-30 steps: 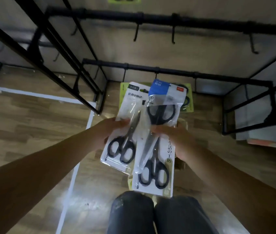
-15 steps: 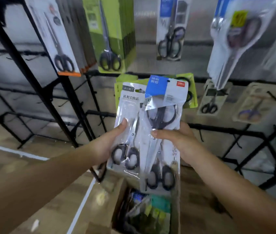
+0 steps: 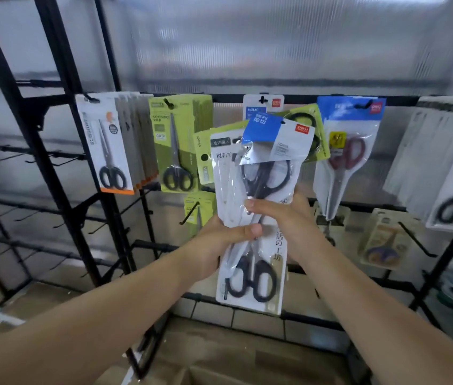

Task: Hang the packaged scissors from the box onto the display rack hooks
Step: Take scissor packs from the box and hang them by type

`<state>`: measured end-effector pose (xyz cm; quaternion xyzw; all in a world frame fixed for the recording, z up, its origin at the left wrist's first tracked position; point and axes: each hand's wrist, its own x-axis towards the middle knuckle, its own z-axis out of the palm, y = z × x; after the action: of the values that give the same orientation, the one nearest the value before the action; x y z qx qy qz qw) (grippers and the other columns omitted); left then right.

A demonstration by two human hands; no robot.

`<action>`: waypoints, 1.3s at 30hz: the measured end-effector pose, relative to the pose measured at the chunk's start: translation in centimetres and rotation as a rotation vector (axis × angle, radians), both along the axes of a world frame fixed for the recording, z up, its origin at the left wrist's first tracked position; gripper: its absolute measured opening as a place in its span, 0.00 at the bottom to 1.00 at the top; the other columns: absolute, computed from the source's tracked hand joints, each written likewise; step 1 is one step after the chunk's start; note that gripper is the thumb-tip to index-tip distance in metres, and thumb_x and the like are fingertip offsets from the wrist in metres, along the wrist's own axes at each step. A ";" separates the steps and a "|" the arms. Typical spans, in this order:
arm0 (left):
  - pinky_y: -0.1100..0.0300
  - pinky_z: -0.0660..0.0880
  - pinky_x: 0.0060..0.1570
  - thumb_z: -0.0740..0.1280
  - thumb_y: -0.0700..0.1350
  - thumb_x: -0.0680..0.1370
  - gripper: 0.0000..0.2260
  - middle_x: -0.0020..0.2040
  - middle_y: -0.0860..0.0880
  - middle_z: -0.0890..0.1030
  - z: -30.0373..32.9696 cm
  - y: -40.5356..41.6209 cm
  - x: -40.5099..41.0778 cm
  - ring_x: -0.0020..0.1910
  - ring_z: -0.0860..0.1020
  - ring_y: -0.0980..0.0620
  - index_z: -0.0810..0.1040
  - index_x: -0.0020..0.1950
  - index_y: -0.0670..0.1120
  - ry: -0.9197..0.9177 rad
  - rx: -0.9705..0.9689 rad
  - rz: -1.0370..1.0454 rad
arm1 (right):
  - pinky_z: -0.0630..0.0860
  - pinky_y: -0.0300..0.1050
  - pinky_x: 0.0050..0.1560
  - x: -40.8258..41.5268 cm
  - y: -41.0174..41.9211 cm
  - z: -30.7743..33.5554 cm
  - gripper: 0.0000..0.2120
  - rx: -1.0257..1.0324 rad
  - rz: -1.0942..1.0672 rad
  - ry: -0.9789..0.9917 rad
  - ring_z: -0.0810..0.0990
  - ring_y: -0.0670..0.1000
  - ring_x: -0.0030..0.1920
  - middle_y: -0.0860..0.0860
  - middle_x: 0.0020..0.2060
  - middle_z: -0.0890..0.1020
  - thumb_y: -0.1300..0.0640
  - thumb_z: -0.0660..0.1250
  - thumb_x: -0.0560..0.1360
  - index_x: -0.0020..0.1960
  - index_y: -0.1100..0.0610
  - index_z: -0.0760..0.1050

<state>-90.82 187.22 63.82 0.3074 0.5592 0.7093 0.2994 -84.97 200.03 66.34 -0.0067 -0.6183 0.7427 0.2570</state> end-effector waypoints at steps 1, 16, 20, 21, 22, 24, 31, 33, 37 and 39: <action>0.59 0.79 0.48 0.72 0.36 0.68 0.26 0.55 0.46 0.83 0.3 0.2 -0.1 0.54 0.81 0.47 0.72 0.65 0.44 0.011 0.014 -0.020 | 0.80 0.45 0.40 -0.1 0.1 0.3 0.22 -0.006 0.013 0.017 0.84 0.53 0.46 0.53 0.45 0.85 0.73 0.72 0.65 0.55 0.57 0.77; 0.55 0.78 0.47 0.76 0.36 0.60 0.24 0.49 0.43 0.84 0.7 -0.5 -3.5 0.49 0.83 0.45 0.79 0.56 0.42 0.125 -0.161 0.065 | 0.73 0.43 0.40 -1.0 8.1 4.8 0.16 -0.071 -0.127 -0.030 0.82 0.46 0.42 0.46 0.43 0.85 0.44 0.64 0.72 0.54 0.52 0.75; 0.61 0.78 0.42 0.75 0.36 0.61 0.22 0.47 0.47 0.85 -0.1 -1.4 -3.5 0.47 0.83 0.49 0.79 0.54 0.43 0.160 -0.229 0.032 | 0.79 0.42 0.37 -0.5 10.6 4.2 0.19 0.186 0.021 -0.238 0.84 0.48 0.43 0.49 0.42 0.85 0.59 0.72 0.60 0.51 0.57 0.78; 0.61 0.78 0.43 0.75 0.37 0.60 0.22 0.47 0.47 0.85 -0.4 -1.7 -3.5 0.47 0.83 0.48 0.79 0.54 0.42 0.161 -0.256 0.037 | 0.81 0.42 0.38 -0.3 11.0 3.6 0.19 0.188 0.051 -0.262 0.84 0.49 0.43 0.50 0.42 0.85 0.61 0.72 0.59 0.50 0.58 0.78; 0.59 0.78 0.44 0.75 0.37 0.60 0.23 0.48 0.46 0.85 -0.7 -2.0 -3.5 0.48 0.83 0.47 0.79 0.54 0.42 0.159 -0.278 0.042 | 0.82 0.42 0.39 -0.1 11.2 3.1 0.19 0.185 0.079 -0.281 0.84 0.49 0.43 0.50 0.42 0.85 0.62 0.72 0.58 0.49 0.57 0.78; 0.57 0.79 0.47 0.74 0.36 0.60 0.24 0.51 0.43 0.84 -1.5 -2.9 -3.4 0.51 0.82 0.44 0.79 0.56 0.41 0.141 -0.291 0.047 | 0.81 0.42 0.36 0.4 11.5 1.6 0.20 0.179 0.139 -0.319 0.84 0.49 0.43 0.51 0.42 0.85 0.62 0.73 0.58 0.49 0.57 0.78; 0.64 0.78 0.41 0.80 0.38 0.59 0.22 0.49 0.46 0.85 -5.2 -8.5 -4.0 0.48 0.83 0.48 0.82 0.52 0.45 0.044 -0.287 0.169 | 0.79 0.45 0.34 0.2 7.4 -5.2 0.20 0.021 0.289 -0.449 0.84 0.54 0.39 0.58 0.43 0.84 0.58 0.73 0.61 0.52 0.61 0.78; 0.62 0.79 0.42 0.79 0.41 0.58 0.22 0.51 0.44 0.84 -6.5 -10.0 -4.1 0.50 0.83 0.46 0.83 0.51 0.47 0.013 -0.279 0.173 | 0.77 0.43 0.34 -0.8 5.2 -6.7 0.24 0.020 0.264 -0.513 0.81 0.52 0.36 0.59 0.42 0.83 0.55 0.74 0.60 0.53 0.64 0.78; 0.57 0.79 0.46 0.79 0.44 0.57 0.28 0.53 0.41 0.83 -8.5 -12.9 -5.2 0.52 0.82 0.43 0.80 0.56 0.42 -0.036 -0.307 0.247 | 0.71 0.37 0.27 -3.0 1.7 -8.6 0.13 0.052 0.256 -0.617 0.78 0.47 0.29 0.55 0.34 0.82 0.65 0.74 0.64 0.48 0.62 0.78; 0.53 0.78 0.50 0.79 0.43 0.58 0.31 0.54 0.40 0.82 -9.3 -14.2 -6.0 0.53 0.81 0.41 0.77 0.60 0.40 -0.068 -0.296 0.253 | 0.76 0.40 0.29 -4.1 0.3 -9.9 0.21 0.061 0.223 -0.607 0.80 0.47 0.31 0.51 0.35 0.84 0.69 0.75 0.64 0.53 0.53 0.77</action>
<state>-96.82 172.97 54.47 0.1631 0.6810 0.6615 0.2683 -89.09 200.35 56.39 -0.1525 -0.6855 0.7116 -0.0218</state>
